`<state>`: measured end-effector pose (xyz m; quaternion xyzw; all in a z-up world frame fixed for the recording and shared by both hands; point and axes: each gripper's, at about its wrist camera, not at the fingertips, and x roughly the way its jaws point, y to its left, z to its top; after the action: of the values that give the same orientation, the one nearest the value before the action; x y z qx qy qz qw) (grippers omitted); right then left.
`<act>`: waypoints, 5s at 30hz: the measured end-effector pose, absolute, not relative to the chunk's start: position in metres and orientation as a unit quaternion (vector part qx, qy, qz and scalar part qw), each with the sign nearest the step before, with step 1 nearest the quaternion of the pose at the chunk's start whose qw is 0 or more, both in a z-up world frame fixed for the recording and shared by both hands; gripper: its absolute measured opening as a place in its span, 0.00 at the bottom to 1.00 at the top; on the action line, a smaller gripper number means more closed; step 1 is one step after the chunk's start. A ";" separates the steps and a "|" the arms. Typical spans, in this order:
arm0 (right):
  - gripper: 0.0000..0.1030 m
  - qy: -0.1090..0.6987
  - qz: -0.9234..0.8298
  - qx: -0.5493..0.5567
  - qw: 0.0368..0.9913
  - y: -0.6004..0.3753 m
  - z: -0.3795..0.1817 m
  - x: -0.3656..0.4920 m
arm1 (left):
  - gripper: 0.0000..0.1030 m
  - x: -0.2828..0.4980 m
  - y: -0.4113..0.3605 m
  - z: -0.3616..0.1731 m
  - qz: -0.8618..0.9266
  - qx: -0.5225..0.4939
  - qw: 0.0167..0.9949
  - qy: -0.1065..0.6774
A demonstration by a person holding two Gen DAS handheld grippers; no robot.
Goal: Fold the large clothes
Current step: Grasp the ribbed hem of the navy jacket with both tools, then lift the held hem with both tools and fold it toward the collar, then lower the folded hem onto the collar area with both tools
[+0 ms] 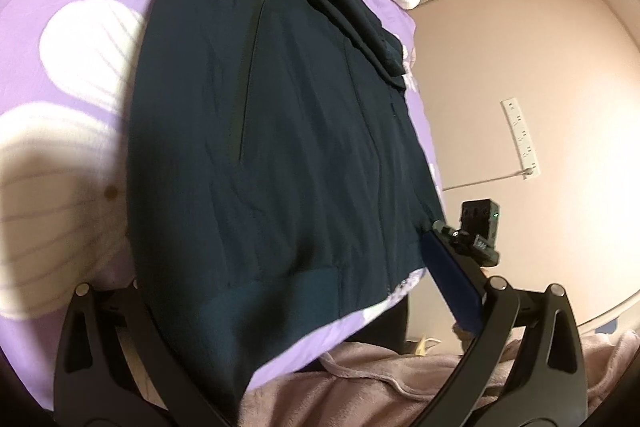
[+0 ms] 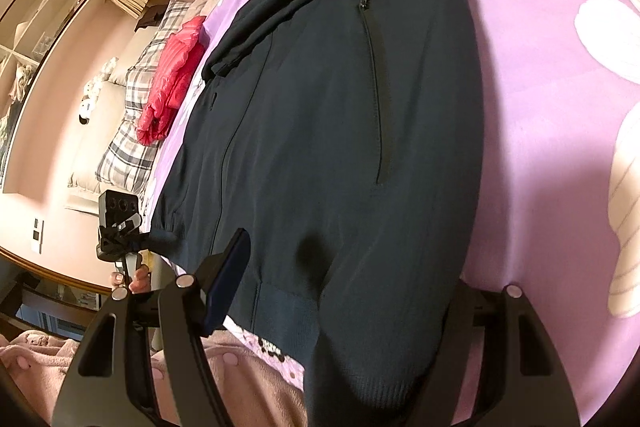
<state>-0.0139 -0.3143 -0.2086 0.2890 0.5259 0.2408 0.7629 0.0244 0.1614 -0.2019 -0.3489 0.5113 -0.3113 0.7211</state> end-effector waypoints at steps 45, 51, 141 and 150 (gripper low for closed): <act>0.15 0.376 0.306 0.285 0.827 -0.291 -0.127 -0.012 | 0.09 0.048 0.151 -0.130 -0.313 -0.354 0.794 0.383; 0.15 0.336 0.324 0.278 0.839 -0.289 -0.099 -0.013 | 0.09 0.048 0.151 -0.107 -0.326 -0.341 0.807 0.355; 0.15 0.317 0.224 0.301 0.871 -0.346 -0.077 0.114 | 0.12 0.173 0.174 -0.101 -0.212 -0.342 0.809 0.428; 0.15 0.343 0.200 0.303 0.866 -0.348 -0.105 0.143 | 0.14 0.205 0.173 -0.121 -0.197 -0.344 0.801 0.448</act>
<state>0.1432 -0.3478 -0.1049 0.3026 0.3432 0.1999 0.8664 0.2055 0.1729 -0.1214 -0.3442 0.4475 -0.1973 0.8014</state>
